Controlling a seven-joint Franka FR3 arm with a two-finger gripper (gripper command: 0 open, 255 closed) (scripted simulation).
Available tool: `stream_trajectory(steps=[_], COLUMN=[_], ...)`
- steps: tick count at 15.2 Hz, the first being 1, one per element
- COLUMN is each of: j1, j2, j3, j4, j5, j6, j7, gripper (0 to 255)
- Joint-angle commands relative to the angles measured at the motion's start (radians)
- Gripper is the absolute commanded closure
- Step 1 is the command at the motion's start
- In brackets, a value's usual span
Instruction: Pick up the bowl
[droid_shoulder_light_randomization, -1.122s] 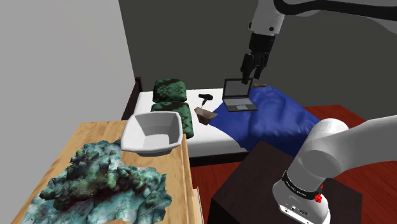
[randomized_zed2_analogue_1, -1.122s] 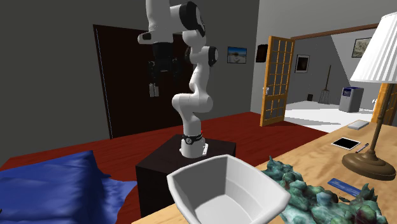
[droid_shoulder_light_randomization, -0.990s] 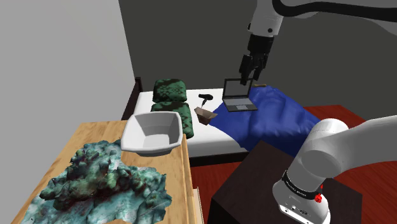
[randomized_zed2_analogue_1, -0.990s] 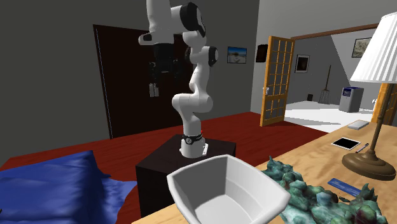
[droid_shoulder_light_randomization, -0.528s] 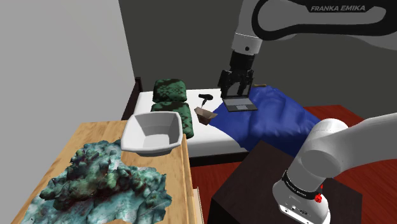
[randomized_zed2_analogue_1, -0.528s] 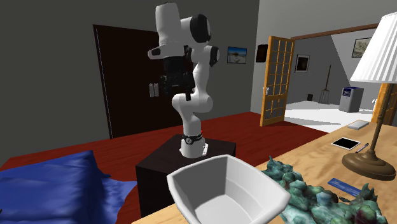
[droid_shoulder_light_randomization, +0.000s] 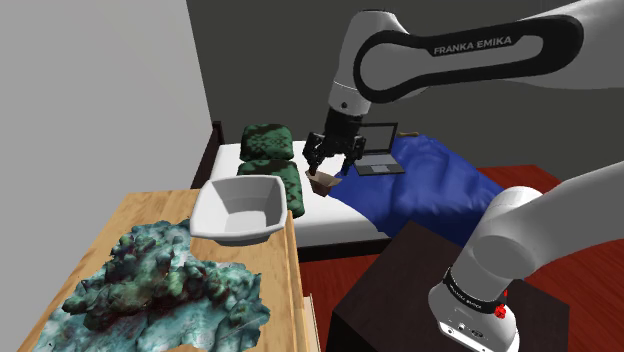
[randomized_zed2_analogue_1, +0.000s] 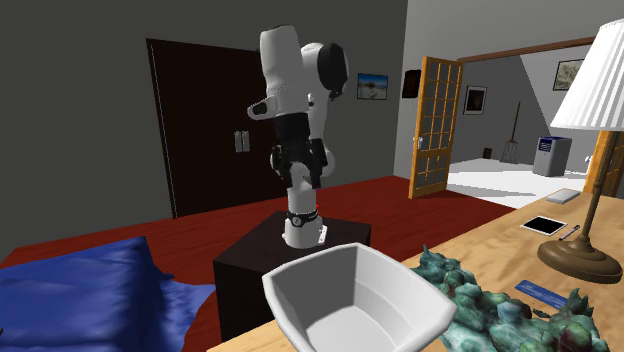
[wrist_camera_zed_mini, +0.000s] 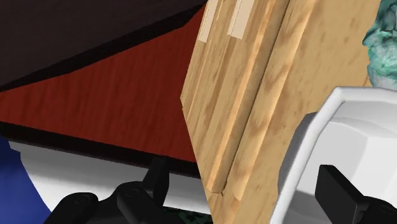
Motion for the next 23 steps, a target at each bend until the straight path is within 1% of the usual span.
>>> stream_trajectory(steps=[1, 5, 8, 9, 16, 18, 19, 23], j1=[-0.003, -0.019, -0.036, -0.038, -0.034, -0.033, -0.033, -0.033], j2=[0.056, 0.182, 0.289, 0.305, 0.357, 0.357, 0.356, 0.357], j3=[0.043, 0.121, 0.176, 0.184, 0.2, 0.2, 0.2, 0.2], j4=[0.004, 0.035, 0.074, 0.081, 0.021, 0.021, 0.022, 0.022], j5=[0.028, 0.056, 0.054, 0.051, 0.061, 0.061, 0.061, 0.06], j6=[0.077, 0.216, 0.318, 0.332, 0.442, 0.442, 0.44, 0.44], j7=[0.068, 0.196, 0.298, 0.314, 0.297, 0.297, 0.298, 0.298], gripper=[0, 0, 0, 0, 0, 0, 255, 255])
